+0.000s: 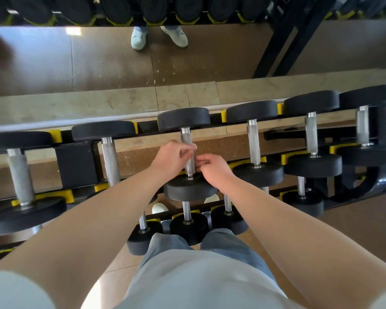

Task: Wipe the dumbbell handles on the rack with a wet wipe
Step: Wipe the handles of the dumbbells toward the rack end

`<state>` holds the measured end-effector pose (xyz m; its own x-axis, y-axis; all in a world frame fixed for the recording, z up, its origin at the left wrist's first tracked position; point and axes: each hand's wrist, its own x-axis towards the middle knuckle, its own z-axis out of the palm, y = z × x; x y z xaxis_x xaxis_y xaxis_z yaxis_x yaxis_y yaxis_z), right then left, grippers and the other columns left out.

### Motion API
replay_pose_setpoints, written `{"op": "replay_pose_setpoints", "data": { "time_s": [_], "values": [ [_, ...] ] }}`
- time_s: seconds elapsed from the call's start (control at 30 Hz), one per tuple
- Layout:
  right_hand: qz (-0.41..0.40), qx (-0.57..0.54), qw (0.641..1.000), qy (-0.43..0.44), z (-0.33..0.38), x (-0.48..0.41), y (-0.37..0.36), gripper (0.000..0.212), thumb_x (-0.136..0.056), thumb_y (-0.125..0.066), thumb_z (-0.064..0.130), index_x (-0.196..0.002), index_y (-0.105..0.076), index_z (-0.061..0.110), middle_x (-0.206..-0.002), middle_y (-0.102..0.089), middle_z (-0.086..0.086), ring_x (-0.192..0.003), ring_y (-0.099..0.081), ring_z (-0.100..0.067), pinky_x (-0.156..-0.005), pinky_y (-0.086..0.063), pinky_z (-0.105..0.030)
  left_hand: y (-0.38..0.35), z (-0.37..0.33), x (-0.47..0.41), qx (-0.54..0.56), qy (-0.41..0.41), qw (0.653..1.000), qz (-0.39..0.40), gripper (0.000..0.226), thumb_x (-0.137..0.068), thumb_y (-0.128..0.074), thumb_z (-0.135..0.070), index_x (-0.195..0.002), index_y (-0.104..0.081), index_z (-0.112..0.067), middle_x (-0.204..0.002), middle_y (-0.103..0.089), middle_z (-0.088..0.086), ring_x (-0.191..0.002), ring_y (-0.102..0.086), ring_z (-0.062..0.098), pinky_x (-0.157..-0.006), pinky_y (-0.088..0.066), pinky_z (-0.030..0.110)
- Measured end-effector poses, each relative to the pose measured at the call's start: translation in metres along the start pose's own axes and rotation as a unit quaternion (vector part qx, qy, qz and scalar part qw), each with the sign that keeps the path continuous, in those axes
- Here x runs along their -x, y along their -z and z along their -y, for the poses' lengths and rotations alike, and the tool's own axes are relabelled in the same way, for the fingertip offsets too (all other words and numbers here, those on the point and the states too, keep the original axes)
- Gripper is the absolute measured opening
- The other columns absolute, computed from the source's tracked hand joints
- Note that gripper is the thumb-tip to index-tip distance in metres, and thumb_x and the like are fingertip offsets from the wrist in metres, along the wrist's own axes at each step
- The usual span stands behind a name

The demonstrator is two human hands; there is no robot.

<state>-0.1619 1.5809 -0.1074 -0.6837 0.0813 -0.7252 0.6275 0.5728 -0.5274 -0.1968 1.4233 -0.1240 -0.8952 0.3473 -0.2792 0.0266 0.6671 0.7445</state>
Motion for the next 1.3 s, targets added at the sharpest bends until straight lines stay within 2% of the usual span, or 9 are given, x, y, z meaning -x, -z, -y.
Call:
{"op": "replay_pose_setpoints", "data": {
  "time_s": [0.23, 0.43, 0.57, 0.77, 0.97, 1.07, 1.13, 1.2, 1.3],
  "values": [
    [0.011, -0.013, 1.0, -0.008, 0.001, 0.003, 0.006, 0.045, -0.099, -0.05, 0.006, -0.138, -0.061, 0.026, -0.13, -0.069, 0.004, -0.12, -0.064, -0.016, -0.107, -0.05, -0.04, -0.001, 0.001, 0.015, -0.035, 0.052, 0.978, 0.198, 0.02, -0.1, -0.062, -0.025, -0.109, -0.078, -0.031, -0.116, -0.074, -0.008, -0.099, -0.061, 0.007, -0.094, -0.046, 0.025],
    [0.007, -0.031, 0.999, -0.01, -0.001, -0.002, 0.004, 0.039, -0.1, -0.05, 0.007, -0.132, -0.064, 0.025, -0.119, -0.073, 0.007, -0.109, -0.068, -0.01, -0.106, -0.051, -0.043, 0.016, 0.016, 0.01, 0.211, 0.179, 0.961, -0.01, 0.027, -0.093, -0.071, -0.011, -0.116, -0.064, -0.023, -0.116, -0.066, 0.0, -0.108, -0.064, 0.017, -0.08, -0.05, 0.02],
    [0.002, -0.028, 1.0, -0.01, -0.002, -0.002, 0.002, 0.038, -0.1, -0.049, 0.007, -0.132, -0.064, 0.023, -0.119, -0.072, 0.007, -0.107, -0.068, -0.009, -0.105, -0.052, -0.041, 0.009, 0.008, 0.0, 0.245, 0.234, 0.939, -0.053, 0.036, -0.097, -0.068, -0.014, -0.132, -0.066, -0.012, -0.129, -0.066, 0.007, -0.118, -0.062, 0.022, -0.101, -0.052, 0.037],
    [0.002, -0.008, 1.0, -0.007, -0.001, 0.0, 0.0, 0.039, -0.099, -0.051, 0.007, -0.132, -0.064, 0.024, -0.125, -0.071, 0.005, -0.115, -0.065, -0.015, -0.106, -0.052, -0.043, -0.007, 0.001, 0.018, 0.063, 0.242, 0.957, 0.148, 0.024, -0.1, -0.057, -0.007, -0.118, -0.072, -0.011, -0.102, -0.07, 0.007, -0.093, -0.064, 0.022, -0.081, -0.053, 0.033],
    [0.006, -0.018, 1.0, -0.005, -0.002, -0.004, 0.002, 0.039, -0.101, -0.049, 0.007, -0.134, -0.063, 0.022, -0.124, -0.071, 0.004, -0.114, -0.066, -0.013, -0.106, -0.051, -0.042, 0.007, 0.002, -0.025, 0.466, 0.341, 0.816, -0.015, 0.045, -0.097, -0.046, 0.015, -0.14, -0.049, 0.001, -0.109, -0.062, 0.014, -0.09, -0.059, 0.018, -0.081, -0.054, 0.028],
    [0.0, -0.023, 1.0, -0.003, -0.004, -0.005, 0.003, 0.039, -0.101, -0.049, 0.007, -0.134, -0.063, 0.022, -0.122, -0.072, 0.005, -0.113, -0.067, -0.013, -0.105, -0.052, -0.041, 0.002, 0.004, -0.024, 0.355, 0.316, 0.877, 0.068, 0.043, -0.098, -0.047, 0.008, -0.136, -0.056, -0.01, -0.112, -0.066, 0.008, -0.089, -0.06, 0.018, -0.066, -0.052, 0.026],
    [-0.003, -0.028, 1.0, -0.003, -0.005, -0.005, 0.003, 0.038, -0.1, -0.049, 0.006, -0.131, -0.065, 0.023, -0.119, -0.072, 0.005, -0.11, -0.067, -0.013, -0.102, -0.053, -0.038, -0.006, 0.006, -0.014, 0.178, 0.279, 0.925, 0.19, 0.049, -0.097, -0.047, 0.006, -0.139, -0.057, -0.019, -0.122, -0.066, 0.008, -0.101, -0.061, 0.023, -0.078, -0.055, 0.031],
    [-0.001, -0.029, 1.0, -0.004, -0.005, -0.004, 0.005, 0.04, -0.099, -0.05, 0.004, -0.131, -0.064, 0.023, -0.117, -0.071, 0.006, -0.109, -0.067, -0.013, -0.1, -0.053, -0.034, -0.011, 0.012, -0.013, 0.12, 0.266, 0.928, 0.232, 0.053, -0.096, -0.048, 0.007, -0.143, -0.056, -0.016, -0.129, -0.065, 0.011, -0.113, -0.062, 0.027, -0.099, -0.053, 0.041],
    [-0.004, -0.036, 0.999, -0.006, -0.004, -0.003, 0.006, 0.046, -0.097, -0.052, 0.003, -0.138, -0.059, 0.024, -0.123, -0.068, 0.007, -0.114, -0.064, -0.013, -0.099, -0.051, -0.031, 0.0, 0.01, -0.023, 0.277, 0.295, 0.881, 0.246, 0.049, -0.089, -0.058, 0.013, -0.132, -0.062, -0.009, -0.121, -0.072, 0.012, -0.111, -0.069, 0.028, -0.1, -0.056, 0.043]
  ]
}}
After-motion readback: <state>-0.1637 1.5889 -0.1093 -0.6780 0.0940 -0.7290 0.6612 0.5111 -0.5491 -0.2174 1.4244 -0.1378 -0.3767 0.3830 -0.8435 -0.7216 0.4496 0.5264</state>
